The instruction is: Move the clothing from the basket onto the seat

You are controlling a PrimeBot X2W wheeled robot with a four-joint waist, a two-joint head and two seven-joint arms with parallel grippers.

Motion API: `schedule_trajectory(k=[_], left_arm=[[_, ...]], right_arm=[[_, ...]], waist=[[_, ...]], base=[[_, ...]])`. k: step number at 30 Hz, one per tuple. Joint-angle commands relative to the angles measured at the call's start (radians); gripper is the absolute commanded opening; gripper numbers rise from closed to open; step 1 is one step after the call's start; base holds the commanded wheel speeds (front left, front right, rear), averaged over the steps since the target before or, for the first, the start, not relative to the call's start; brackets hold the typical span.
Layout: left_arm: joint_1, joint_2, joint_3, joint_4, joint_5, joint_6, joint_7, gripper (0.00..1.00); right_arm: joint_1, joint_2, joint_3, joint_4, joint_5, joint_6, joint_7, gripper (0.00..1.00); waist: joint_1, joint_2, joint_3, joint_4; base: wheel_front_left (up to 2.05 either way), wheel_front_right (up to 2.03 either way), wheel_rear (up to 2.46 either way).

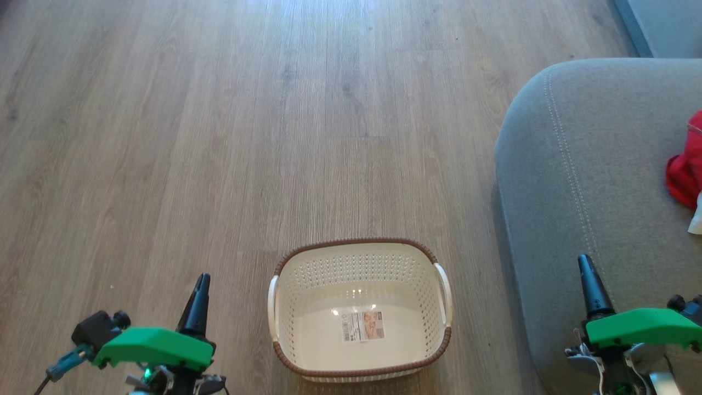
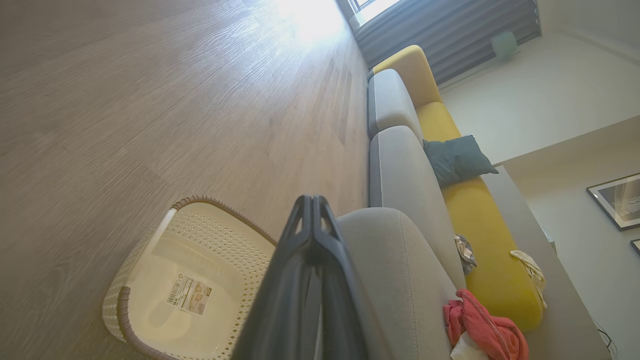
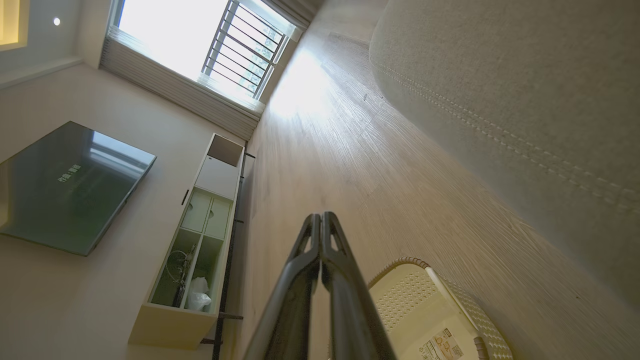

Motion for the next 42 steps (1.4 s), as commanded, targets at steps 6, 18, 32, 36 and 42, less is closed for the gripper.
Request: schedule_trajectory(k=[6,18,32,36,42], left_arm=[[-0.063,0.014,0.043,-0.029,-0.078,-0.018,0.017,0.0],[-0.073,0.014,0.079,-0.028,-0.211,-0.044,0.053,0.0],[-0.084,0.013,0.121,-0.027,-0.366,-0.074,0.095,0.0],[-0.086,0.013,0.131,-0.026,-0.399,-0.08,0.104,0.0],[-0.091,0.012,0.149,-0.025,-0.465,-0.093,0.122,0.0]], right_arm=[[-0.061,0.001,0.005,-0.038,0.076,0.005,0.023,0.0],[-0.071,0.006,-0.004,-0.04,0.203,0.006,0.058,0.0],[-0.082,0.011,-0.014,-0.042,0.351,0.007,0.099,0.0],[-0.085,0.012,-0.016,-0.043,0.383,0.007,0.108,0.0],[-0.09,0.014,-0.021,-0.044,0.447,0.008,0.126,0.0]], waist=[[0.0,0.0,-0.001,-0.005],[0.0,0.0,-0.004,-0.017],[0.0,0.0,-0.008,-0.03],[0.0,0.0,-0.008,-0.033],[0.0,0.0,-0.01,-0.039]], base=[[0.0,0.0,0.0],[0.0,0.0,0.0],[0.0,0.0,0.0],[0.0,0.0,0.0],[0.0,0.0,0.0]])
